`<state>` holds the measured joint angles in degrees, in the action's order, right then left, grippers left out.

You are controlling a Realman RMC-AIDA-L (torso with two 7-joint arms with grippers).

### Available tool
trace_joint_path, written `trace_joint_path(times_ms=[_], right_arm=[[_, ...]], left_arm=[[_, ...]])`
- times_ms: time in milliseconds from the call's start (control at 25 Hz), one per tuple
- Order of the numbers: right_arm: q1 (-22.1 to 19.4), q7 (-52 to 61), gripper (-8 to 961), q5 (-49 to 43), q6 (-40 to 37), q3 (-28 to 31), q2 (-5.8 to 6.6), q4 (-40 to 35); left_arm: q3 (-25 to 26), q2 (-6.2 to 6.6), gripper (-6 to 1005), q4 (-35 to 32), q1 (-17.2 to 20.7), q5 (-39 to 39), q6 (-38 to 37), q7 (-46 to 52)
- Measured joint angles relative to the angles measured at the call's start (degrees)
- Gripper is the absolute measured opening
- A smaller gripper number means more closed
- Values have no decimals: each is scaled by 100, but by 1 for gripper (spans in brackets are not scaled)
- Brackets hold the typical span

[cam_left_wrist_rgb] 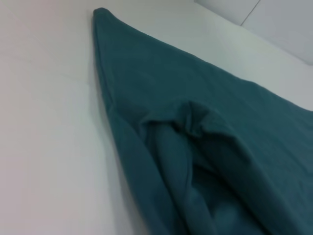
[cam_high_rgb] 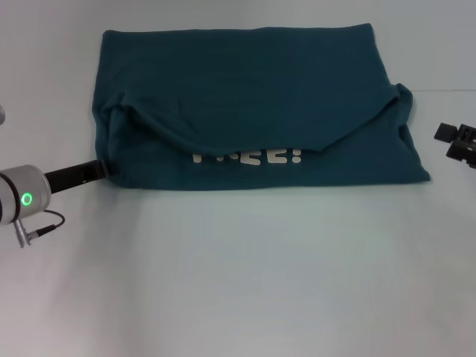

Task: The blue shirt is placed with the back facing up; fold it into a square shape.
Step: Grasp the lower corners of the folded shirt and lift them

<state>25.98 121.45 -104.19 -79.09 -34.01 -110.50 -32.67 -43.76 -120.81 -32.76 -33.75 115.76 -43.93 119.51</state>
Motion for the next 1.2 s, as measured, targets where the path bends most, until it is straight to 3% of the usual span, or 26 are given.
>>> trace_joint_path(times_ms=[120, 360, 480, 600, 1000, 1200], right_arm=[[113, 293, 801, -424, 46, 0, 176, -99], [565, 1190, 800, -1568, 153, 3, 702, -222], [848, 1445, 800, -2229, 377, -4, 808, -233], [1105, 1600, 800, -2769, 620, -5, 762, -221], [1590, 1669, 798, -3546, 1172, -110, 249, -126], [1633, 1579, 797, -3589, 1426, -334, 117, -110]], left_arm=[[8, 65, 39, -111, -8, -2, -256, 263], [291, 251, -2, -261, -76, 0, -960, 893], [389, 272, -1, -354, -91, -1, -1171, 1102], [397, 282, -1, -399, -113, -8, -1233, 1225], [395, 284, -1, -358, -144, -26, -1168, 1244], [383, 247, -2, -345, -124, -19, -1157, 1246]])
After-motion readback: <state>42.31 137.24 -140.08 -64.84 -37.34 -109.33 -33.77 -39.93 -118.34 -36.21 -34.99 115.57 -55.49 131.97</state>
